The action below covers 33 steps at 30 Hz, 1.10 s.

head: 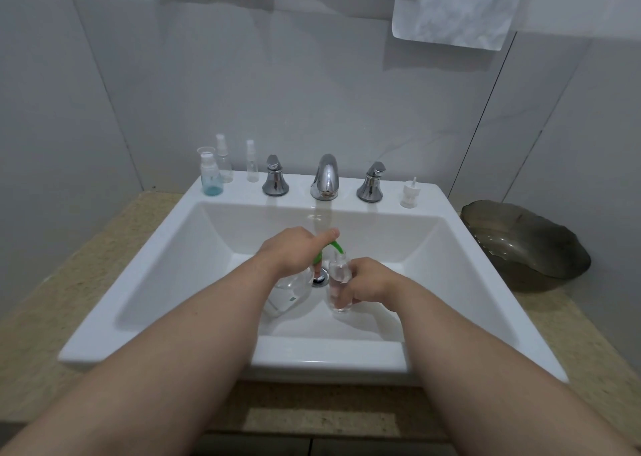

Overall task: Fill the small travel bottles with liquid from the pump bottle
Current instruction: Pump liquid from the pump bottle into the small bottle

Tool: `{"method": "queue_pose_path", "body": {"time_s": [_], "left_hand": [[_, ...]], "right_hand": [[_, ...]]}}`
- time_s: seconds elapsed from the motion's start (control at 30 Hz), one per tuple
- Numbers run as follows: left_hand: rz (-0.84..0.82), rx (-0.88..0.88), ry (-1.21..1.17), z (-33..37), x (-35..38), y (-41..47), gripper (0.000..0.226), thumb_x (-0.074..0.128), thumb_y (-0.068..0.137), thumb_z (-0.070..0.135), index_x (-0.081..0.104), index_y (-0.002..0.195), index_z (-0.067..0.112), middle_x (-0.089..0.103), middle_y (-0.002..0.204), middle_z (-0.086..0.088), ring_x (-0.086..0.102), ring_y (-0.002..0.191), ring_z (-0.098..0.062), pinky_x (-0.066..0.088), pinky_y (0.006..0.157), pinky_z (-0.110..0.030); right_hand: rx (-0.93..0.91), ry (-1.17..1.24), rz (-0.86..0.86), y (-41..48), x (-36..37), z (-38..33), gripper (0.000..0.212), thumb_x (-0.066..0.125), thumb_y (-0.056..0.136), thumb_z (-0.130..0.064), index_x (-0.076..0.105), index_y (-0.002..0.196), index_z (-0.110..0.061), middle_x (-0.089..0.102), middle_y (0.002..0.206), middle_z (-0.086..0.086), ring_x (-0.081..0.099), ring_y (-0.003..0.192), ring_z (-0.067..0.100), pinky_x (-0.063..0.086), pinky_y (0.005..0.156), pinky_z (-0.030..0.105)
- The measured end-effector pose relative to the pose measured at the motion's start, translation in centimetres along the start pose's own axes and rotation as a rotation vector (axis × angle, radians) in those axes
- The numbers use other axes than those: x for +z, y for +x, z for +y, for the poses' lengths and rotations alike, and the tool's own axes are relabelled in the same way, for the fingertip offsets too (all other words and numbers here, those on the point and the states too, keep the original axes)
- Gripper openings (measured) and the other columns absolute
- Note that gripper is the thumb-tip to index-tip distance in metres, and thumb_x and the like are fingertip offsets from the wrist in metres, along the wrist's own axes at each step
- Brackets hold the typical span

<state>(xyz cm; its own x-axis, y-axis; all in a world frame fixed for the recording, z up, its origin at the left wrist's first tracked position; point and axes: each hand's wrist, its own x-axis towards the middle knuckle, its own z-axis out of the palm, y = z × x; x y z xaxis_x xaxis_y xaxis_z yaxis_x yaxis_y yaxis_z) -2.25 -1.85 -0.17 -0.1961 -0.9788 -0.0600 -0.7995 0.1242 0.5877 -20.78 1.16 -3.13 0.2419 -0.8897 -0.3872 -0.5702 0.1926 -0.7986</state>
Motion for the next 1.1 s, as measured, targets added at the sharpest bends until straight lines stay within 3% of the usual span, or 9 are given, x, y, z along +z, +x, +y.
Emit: {"method": "queue_pose_path", "body": {"time_s": [0.1, 0.23, 0.43, 0.63, 0.77, 0.9, 1.1], "left_hand": [[0.001, -0.007, 0.008, 0.1, 0.0, -0.1, 0.079, 0.036, 0.093, 0.08, 0.075, 0.064, 0.017, 0.069, 0.075, 0.004, 0.065, 0.082, -0.021, 0.048, 0.085, -0.038], [-0.01, -0.016, 0.013, 0.5, 0.1, -0.2, 0.078, 0.037, 0.093, 0.08, 0.074, 0.064, 0.018, 0.066, 0.068, 0.007, 0.064, 0.08, -0.02, 0.048, 0.084, -0.038], [-0.02, -0.017, 0.043, 0.9, 0.1, -0.5, 0.077, 0.035, 0.095, 0.078, 0.073, 0.064, 0.018, 0.067, 0.07, 0.009, 0.062, 0.078, -0.016, 0.044, 0.078, -0.036], [-0.014, -0.023, 0.116, 1.4, 0.4, -0.6, 0.075, 0.034, 0.095, 0.077, 0.074, 0.072, 0.018, 0.07, 0.081, 0.006, 0.064, 0.086, -0.02, 0.046, 0.081, -0.035], [0.001, -0.031, 0.163, 1.6, 0.7, -0.5, 0.073, 0.033, 0.095, 0.076, 0.075, 0.082, 0.017, 0.072, 0.089, 0.004, 0.065, 0.088, -0.023, 0.046, 0.079, -0.035], [0.009, -0.04, 0.161, 1.5, 0.7, -0.3, 0.07, 0.033, 0.095, 0.073, 0.075, 0.082, 0.018, 0.072, 0.088, 0.004, 0.065, 0.088, -0.022, 0.047, 0.081, -0.035], [0.003, -0.033, 0.133, 1.6, 0.5, -0.4, 0.064, 0.036, 0.095, 0.067, 0.074, 0.08, 0.018, 0.072, 0.085, 0.005, 0.065, 0.086, -0.022, 0.049, 0.081, -0.035]], "right_hand": [[0.017, 0.027, -0.006, -0.1, 0.1, 0.0, 0.027, 0.07, 0.054, 0.006, 0.067, 0.071, -0.014, 0.066, 0.074, 0.005, 0.069, 0.075, 0.022, 0.058, 0.095, 0.045], [0.037, 0.041, 0.013, -0.1, -0.1, -0.1, 0.029, 0.071, 0.057, 0.013, 0.069, 0.074, -0.01, 0.068, 0.075, 0.005, 0.07, 0.078, 0.024, 0.059, 0.094, 0.045], [0.079, -0.024, 0.052, -0.1, -0.2, -0.2, 0.033, 0.079, 0.055, 0.006, 0.071, 0.082, -0.011, 0.071, 0.082, 0.005, 0.074, 0.094, 0.029, 0.06, 0.092, 0.045], [0.115, -0.085, 0.08, -0.2, -0.3, -0.5, 0.039, 0.084, 0.059, -0.001, 0.073, 0.096, -0.007, 0.07, 0.086, 0.006, 0.066, 0.077, 0.022, 0.057, 0.07, 0.031], [0.117, -0.1, 0.075, -0.3, -0.3, -0.5, 0.03, 0.083, 0.063, 0.0, 0.07, 0.087, -0.013, 0.062, 0.081, 0.005, 0.057, 0.069, 0.02, 0.049, 0.06, 0.025], [0.099, -0.107, 0.062, -0.3, -0.4, -0.4, 0.024, 0.08, 0.068, 0.001, 0.069, 0.079, -0.018, 0.061, 0.074, 0.0, 0.052, 0.066, 0.017, 0.044, 0.06, 0.025], [0.105, -0.106, 0.057, 0.1, -0.4, -0.1, 0.029, 0.081, 0.067, -0.001, 0.069, 0.087, -0.019, 0.064, 0.082, 0.001, 0.055, 0.072, 0.017, 0.046, 0.063, 0.025]]}}
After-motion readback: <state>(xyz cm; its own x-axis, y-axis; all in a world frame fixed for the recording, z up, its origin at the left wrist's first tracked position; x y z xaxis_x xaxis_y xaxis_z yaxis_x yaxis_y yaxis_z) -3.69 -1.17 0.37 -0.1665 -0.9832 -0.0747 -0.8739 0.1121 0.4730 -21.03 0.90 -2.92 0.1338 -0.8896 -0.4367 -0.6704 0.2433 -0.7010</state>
